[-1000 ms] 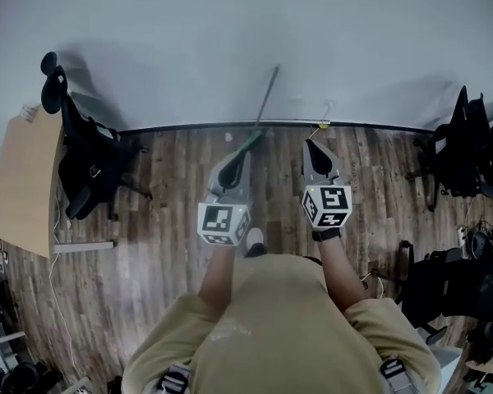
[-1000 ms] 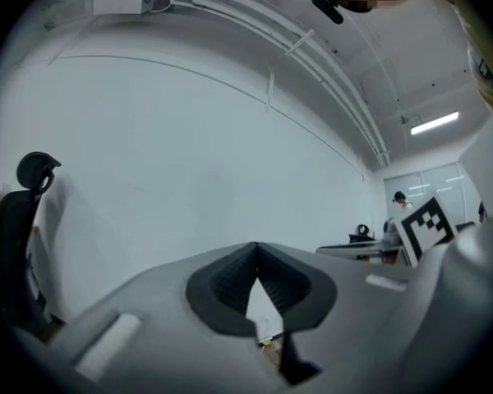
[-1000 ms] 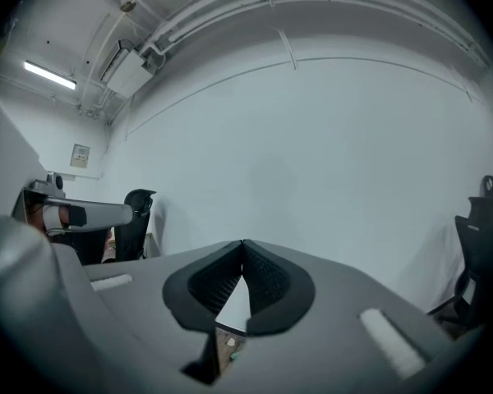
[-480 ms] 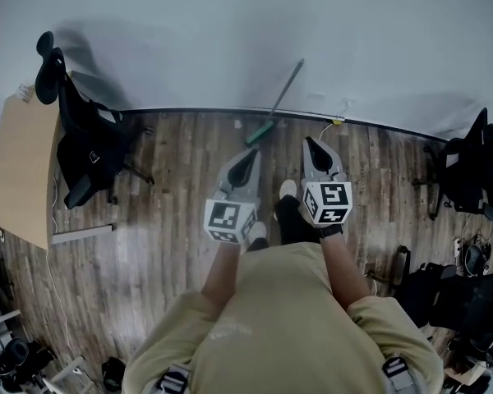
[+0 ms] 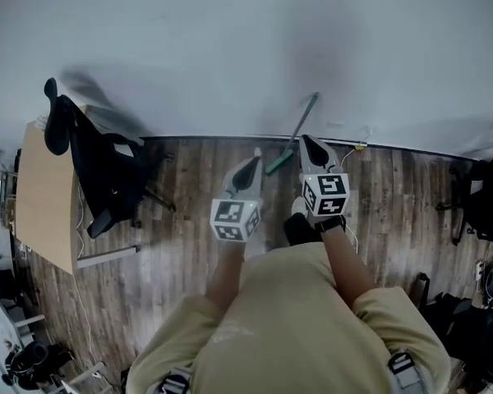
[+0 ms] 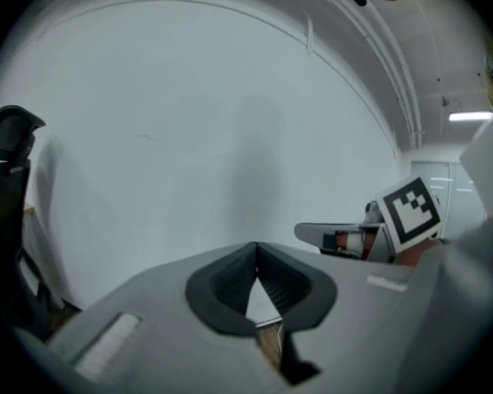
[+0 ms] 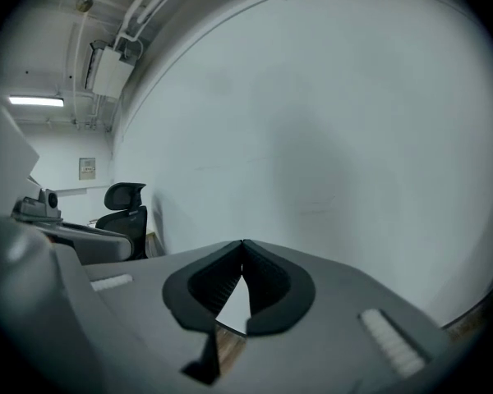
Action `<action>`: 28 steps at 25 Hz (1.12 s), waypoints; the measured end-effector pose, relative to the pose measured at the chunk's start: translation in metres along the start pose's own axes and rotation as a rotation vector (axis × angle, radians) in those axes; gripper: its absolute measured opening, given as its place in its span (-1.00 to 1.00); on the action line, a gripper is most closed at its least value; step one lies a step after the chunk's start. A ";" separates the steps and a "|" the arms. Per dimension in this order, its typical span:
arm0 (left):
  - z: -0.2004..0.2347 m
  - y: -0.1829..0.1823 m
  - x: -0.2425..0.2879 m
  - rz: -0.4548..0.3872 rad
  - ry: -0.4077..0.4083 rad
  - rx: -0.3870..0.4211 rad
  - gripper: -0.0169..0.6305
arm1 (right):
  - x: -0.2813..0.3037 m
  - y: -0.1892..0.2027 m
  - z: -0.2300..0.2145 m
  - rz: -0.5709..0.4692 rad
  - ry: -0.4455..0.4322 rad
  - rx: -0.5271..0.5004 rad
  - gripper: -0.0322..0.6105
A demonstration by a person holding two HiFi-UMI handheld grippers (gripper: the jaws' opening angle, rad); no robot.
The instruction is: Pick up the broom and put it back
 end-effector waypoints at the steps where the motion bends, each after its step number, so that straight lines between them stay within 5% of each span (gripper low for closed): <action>1: 0.002 -0.006 0.020 0.021 -0.001 0.004 -0.94 | 0.013 -0.005 -0.012 -0.002 -0.006 0.009 -0.88; 6: 0.031 -0.028 0.103 0.049 -0.016 0.018 -0.94 | 0.078 -0.016 -0.060 0.014 -0.008 0.040 -0.88; 13: 0.043 0.001 0.172 0.139 0.072 -0.017 -0.94 | 0.131 0.019 -0.115 0.108 0.084 0.087 -0.88; 22: 0.104 0.050 0.225 0.206 0.077 -0.105 -0.94 | 0.190 0.108 -0.143 0.320 0.118 0.154 -0.87; 28: 0.135 0.093 0.243 0.258 0.085 -0.154 -0.94 | 0.226 0.190 -0.143 0.487 0.092 0.237 -0.67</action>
Point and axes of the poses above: the fingertips, and each gripper's own axes: x forward along the fingers, z to its left, y out of its underside, the point moved 10 cm from there along -x, backward along the fingers, and after that the axes turned 8 degrees about y, right-handed, at the moved point
